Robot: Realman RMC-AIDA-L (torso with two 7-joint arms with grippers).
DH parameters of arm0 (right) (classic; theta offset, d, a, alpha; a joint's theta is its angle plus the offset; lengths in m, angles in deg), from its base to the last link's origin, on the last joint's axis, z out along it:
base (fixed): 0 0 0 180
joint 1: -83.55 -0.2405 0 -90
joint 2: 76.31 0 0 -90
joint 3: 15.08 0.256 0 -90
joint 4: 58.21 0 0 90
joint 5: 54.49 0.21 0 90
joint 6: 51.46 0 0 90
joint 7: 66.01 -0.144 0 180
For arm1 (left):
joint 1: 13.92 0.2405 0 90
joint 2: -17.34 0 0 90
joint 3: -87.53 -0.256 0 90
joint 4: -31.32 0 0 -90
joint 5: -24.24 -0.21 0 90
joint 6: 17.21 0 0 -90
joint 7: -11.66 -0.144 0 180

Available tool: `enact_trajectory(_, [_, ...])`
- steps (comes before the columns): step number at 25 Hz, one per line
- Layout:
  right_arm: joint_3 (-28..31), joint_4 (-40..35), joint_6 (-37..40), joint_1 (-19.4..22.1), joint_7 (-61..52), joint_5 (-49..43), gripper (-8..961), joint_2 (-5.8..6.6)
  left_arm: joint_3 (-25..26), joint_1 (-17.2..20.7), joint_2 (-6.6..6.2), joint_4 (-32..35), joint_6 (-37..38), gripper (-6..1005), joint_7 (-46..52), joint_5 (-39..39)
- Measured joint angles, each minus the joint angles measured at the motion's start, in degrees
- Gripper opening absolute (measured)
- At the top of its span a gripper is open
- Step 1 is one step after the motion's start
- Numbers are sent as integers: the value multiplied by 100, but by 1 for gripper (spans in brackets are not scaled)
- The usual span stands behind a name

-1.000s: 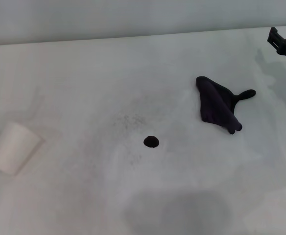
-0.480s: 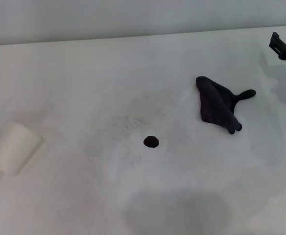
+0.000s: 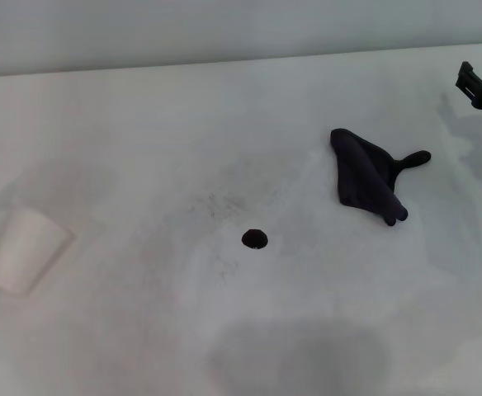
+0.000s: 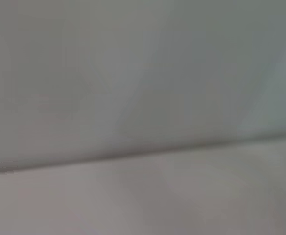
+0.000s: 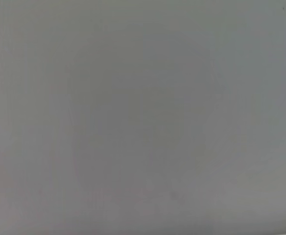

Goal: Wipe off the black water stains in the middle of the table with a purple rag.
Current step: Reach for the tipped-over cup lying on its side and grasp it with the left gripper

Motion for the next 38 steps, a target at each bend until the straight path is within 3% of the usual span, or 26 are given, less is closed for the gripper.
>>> enact_trajectory(3, [-1,34,-10,9,0,0,858,-7,2,-359,-107,40,-456,891,286,-476])
enact_trajectory(7, [-7,112,-63,14,-1,1,858,-8,-29,-760,-89,384,-792,891,478,-1320])
enact_trajectory(12, [-7,183,-151,15,-2,2,858,-9,-66,-1299,78,578,-1208,891,657,-2483])
enact_trajectory(16, [-7,237,-221,15,-7,1,858,-9,-280,-1549,321,757,-1329,891,825,-3368])
enact_trajectory(21, [-7,246,-229,24,-32,1,857,-9,-722,-1499,739,1428,-1333,891,1044,-4104])
enact_trajectory(25, [-7,263,-235,46,-41,1,857,-9,-792,-1382,1004,1863,-1451,891,1061,-4140])
enact_trajectory(29, [-7,298,-304,56,-50,1,857,-8,-875,-1391,1066,1946,-1778,891,1311,-4030])
enact_trajectory(34, [17,298,-371,92,-54,1,858,-9,-1296,-1316,1072,1981,-1829,891,1603,-4050])
enact_trajectory(38, [15,296,-376,94,-54,1,858,-9,-1335,-1237,1079,2054,-1849,891,1677,-4069])
